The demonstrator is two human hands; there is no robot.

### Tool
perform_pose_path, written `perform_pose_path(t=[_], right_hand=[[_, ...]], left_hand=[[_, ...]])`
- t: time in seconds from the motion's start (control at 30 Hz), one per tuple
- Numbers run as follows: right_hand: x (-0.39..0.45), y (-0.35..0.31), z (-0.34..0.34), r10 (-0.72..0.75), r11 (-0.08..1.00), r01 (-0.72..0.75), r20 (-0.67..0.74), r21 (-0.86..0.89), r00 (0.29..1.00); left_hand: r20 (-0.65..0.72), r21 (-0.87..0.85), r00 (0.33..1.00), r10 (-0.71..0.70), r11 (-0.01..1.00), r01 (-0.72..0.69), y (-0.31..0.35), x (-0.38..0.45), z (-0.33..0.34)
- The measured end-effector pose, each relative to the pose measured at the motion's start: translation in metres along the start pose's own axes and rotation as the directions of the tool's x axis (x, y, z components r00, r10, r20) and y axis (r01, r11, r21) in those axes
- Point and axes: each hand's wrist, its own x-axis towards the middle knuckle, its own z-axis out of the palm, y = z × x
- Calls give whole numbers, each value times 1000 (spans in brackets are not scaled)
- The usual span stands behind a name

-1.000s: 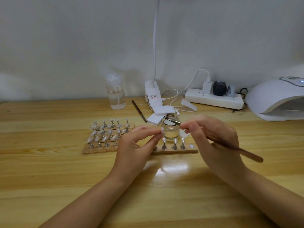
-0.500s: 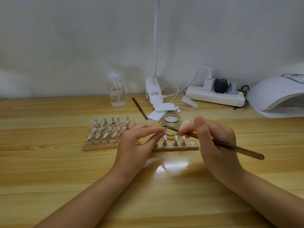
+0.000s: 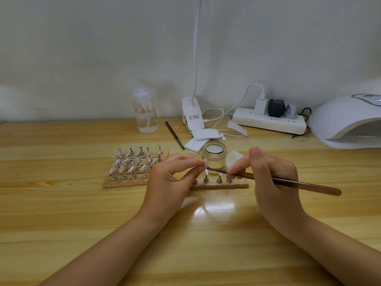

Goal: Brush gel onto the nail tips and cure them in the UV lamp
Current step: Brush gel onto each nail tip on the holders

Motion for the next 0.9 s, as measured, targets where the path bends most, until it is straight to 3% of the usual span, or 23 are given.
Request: perform_pose_path(t=[0.27,0.4,0.57,0.73,0.9], right_hand=[[2,1,4,-2,999,3,14,-42,1000],[2,-2,1,-3,999,3,1,52,1000],[5,2,4,22,999,-21,24,-33,999],[7,0,-1,9,999,-9,-12,33,1000],[7,0,5,19,999,-18,43,-35,999]], left_hand=[[-10,-11,1000,-11,1000,11,1,-1,0],[-8,-24,999,-32,999,31,4,0,0],[-15,-49,996,-84,995,84,6,-2,-1],[-25,-11,996,-87,996,86,6,-2,-2],[-26,-16,994,-105,994,104,7,-2,-2]])
